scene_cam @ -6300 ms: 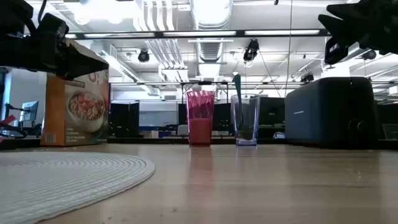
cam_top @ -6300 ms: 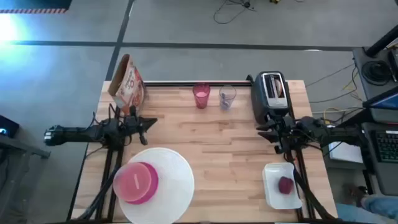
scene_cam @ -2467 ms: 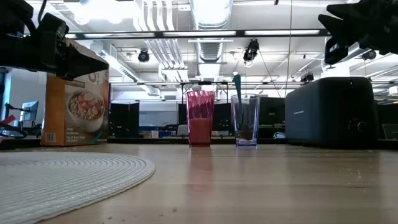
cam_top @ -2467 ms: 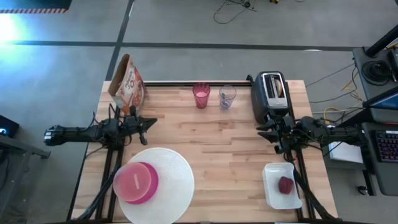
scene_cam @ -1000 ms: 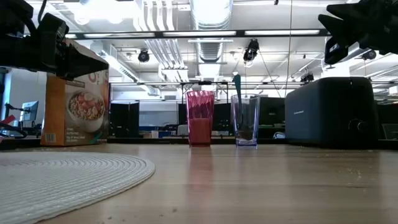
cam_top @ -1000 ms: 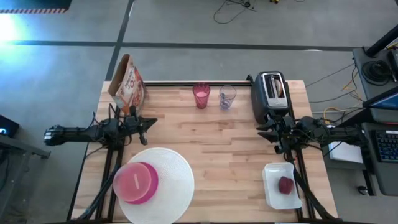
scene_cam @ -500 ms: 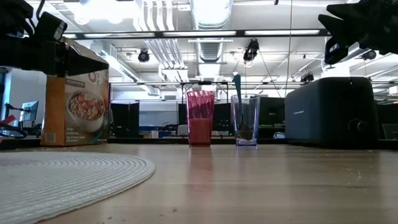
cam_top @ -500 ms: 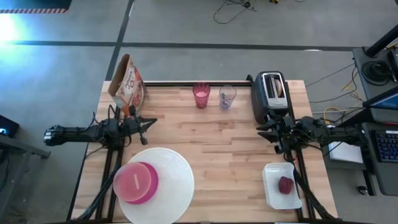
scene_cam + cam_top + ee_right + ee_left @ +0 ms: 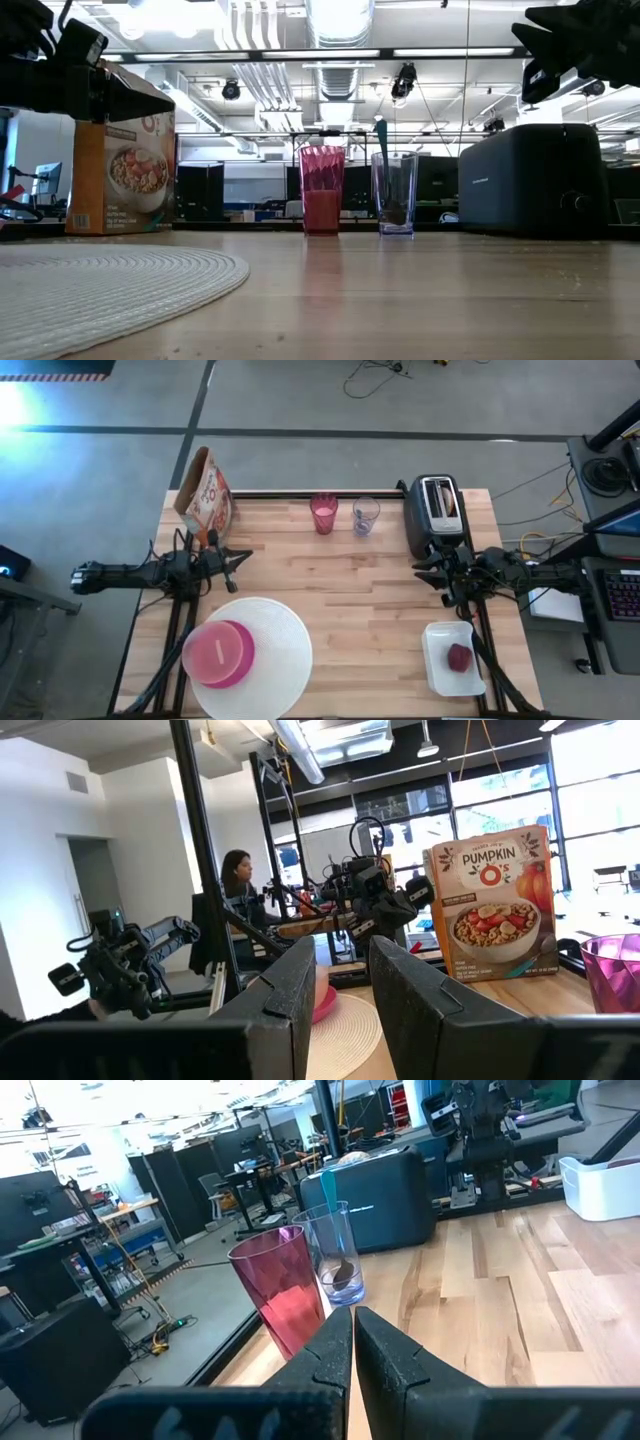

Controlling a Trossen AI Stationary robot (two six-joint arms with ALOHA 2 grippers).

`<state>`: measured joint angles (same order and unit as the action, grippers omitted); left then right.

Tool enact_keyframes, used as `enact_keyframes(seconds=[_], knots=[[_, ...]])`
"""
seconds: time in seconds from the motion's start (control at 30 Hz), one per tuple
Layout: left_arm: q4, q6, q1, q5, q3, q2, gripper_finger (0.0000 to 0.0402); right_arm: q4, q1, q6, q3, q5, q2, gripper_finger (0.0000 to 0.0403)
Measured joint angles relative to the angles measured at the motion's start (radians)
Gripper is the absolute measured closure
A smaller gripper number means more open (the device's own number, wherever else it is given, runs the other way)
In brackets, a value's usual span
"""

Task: Arrange a breakfast setting
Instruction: Move the white table mat to the center of the table

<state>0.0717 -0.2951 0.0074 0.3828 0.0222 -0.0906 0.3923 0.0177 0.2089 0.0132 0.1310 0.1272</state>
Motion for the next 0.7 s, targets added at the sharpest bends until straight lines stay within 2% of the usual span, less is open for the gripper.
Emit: enact_keyframes(seconds=[0.3,0.5,0.7], knots=[[0.008,-0.01,0.0,0.0,0.0,0.0,0.0402,0.0,0.0,0.0,0.0,0.0,0.0,0.0314],[0.069,0.072,0.0,0.0,0.0,0.0,0.0402,0.0,0.0,0.0,0.0,0.0,0.0,0.0314],[0.087,0.07,0.0,0.0,0.0,0.0,0.0402,0.0,0.0,0.0,0.0,0.0,0.0,0.0314]])
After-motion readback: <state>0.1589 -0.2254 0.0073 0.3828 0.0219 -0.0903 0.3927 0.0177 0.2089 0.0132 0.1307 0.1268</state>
